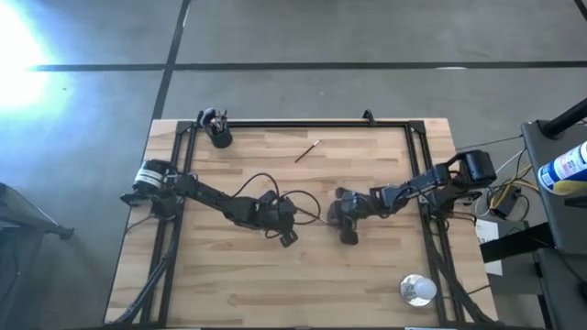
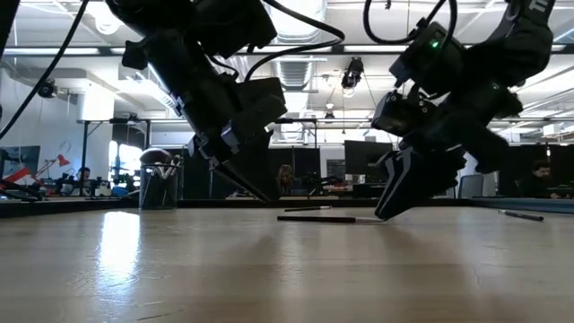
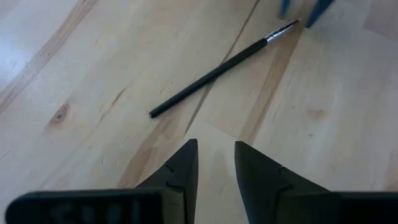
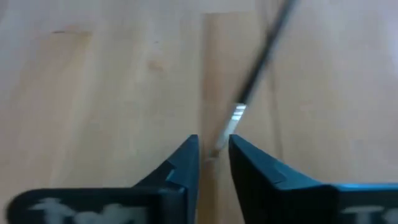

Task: Put items in baskets/containers
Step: Put the liner brush into the holder

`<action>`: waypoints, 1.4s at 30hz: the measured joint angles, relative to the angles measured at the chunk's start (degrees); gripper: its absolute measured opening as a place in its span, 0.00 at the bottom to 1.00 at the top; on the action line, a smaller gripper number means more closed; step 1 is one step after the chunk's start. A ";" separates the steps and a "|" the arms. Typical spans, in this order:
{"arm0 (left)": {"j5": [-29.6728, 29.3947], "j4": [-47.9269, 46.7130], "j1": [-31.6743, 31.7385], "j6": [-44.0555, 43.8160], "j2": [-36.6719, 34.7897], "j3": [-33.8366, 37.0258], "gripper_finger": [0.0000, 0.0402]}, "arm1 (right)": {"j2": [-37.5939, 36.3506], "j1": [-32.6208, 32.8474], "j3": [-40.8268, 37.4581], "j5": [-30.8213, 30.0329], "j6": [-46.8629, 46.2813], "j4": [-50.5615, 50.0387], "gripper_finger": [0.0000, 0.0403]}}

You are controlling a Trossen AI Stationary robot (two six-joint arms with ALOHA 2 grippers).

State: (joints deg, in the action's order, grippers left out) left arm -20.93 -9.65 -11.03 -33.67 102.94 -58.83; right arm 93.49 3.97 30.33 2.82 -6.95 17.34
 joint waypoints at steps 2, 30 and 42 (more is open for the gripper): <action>0.00 0.00 0.11 0.04 0.00 0.00 0.24 | 0.00 1.24 0.00 -6.03 -0.93 -0.23 0.27; 0.05 0.04 0.46 0.26 0.00 0.02 0.24 | 0.70 1.52 0.44 -8.36 -6.60 1.34 0.31; 0.07 0.16 0.57 0.26 0.00 0.02 0.24 | 6.20 1.52 2.23 -9.19 -3.98 3.52 0.07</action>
State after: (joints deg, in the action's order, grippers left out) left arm -20.86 -9.49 -10.46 -33.41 102.94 -58.81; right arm 99.69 5.50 32.56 -6.38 -10.92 20.86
